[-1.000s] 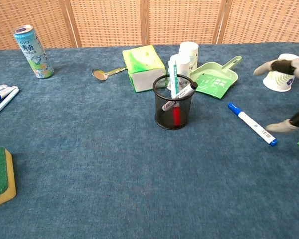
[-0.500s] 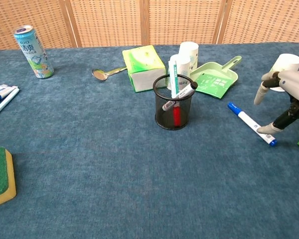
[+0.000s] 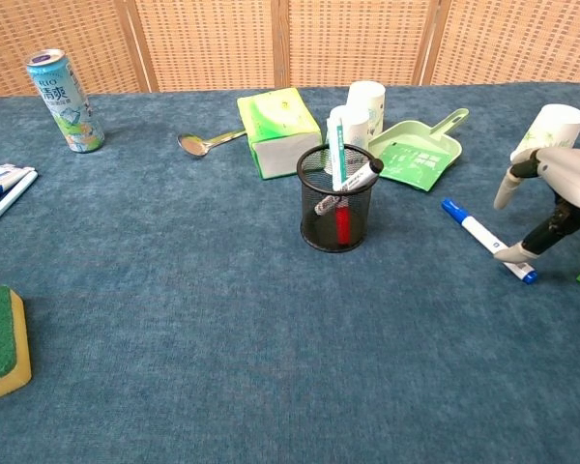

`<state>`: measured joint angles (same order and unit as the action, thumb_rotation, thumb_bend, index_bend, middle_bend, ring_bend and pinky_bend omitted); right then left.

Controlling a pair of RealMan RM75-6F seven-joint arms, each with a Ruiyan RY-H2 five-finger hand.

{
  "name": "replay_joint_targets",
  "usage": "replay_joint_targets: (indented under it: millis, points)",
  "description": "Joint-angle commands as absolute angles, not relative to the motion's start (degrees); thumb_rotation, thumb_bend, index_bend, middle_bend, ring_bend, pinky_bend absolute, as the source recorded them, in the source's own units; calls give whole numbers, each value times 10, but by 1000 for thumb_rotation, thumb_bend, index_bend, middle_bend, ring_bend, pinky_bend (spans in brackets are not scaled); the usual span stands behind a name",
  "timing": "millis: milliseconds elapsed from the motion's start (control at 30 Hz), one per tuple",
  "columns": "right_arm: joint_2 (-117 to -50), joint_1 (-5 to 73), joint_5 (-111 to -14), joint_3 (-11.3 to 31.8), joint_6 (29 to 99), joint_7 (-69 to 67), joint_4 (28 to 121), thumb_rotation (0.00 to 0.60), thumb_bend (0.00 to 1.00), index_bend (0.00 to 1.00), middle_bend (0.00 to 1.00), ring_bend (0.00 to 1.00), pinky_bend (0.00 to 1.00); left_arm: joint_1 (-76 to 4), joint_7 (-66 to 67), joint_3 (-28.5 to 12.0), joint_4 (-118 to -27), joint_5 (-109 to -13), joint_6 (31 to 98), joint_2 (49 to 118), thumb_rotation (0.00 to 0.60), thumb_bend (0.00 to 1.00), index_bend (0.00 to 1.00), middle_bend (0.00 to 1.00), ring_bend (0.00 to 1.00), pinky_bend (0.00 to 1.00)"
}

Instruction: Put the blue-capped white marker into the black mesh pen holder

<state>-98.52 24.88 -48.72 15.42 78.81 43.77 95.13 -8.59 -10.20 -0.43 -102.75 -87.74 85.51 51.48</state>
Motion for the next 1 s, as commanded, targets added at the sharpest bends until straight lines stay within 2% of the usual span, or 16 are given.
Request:
replay_joint_targets:
  millis: [33,100,333,1000]
  points:
    - [-990,251,-490,151,789,434,945,600,224,377,0,0,0,-85,-103,-5,-1027,-878,854,514,600,34,80,0,0,52]
    - [-994,253,-492,148,789,430,939,600,257,377,0,0,0,-84,-104,-6,-1027,-879,854,514,600,34,81,0,0,53]
    - [-1010,256,-502,143,795,417,918,600,278,378,0,0,0,-83,-108,-8,-1025,-882,850,513,600,33,87,0,0,53]
    - [-1061,251,-530,128,804,386,824,600,274,383,0,0,0,-78,-115,-11,-1023,-888,847,511,600,33,95,0,0,55]
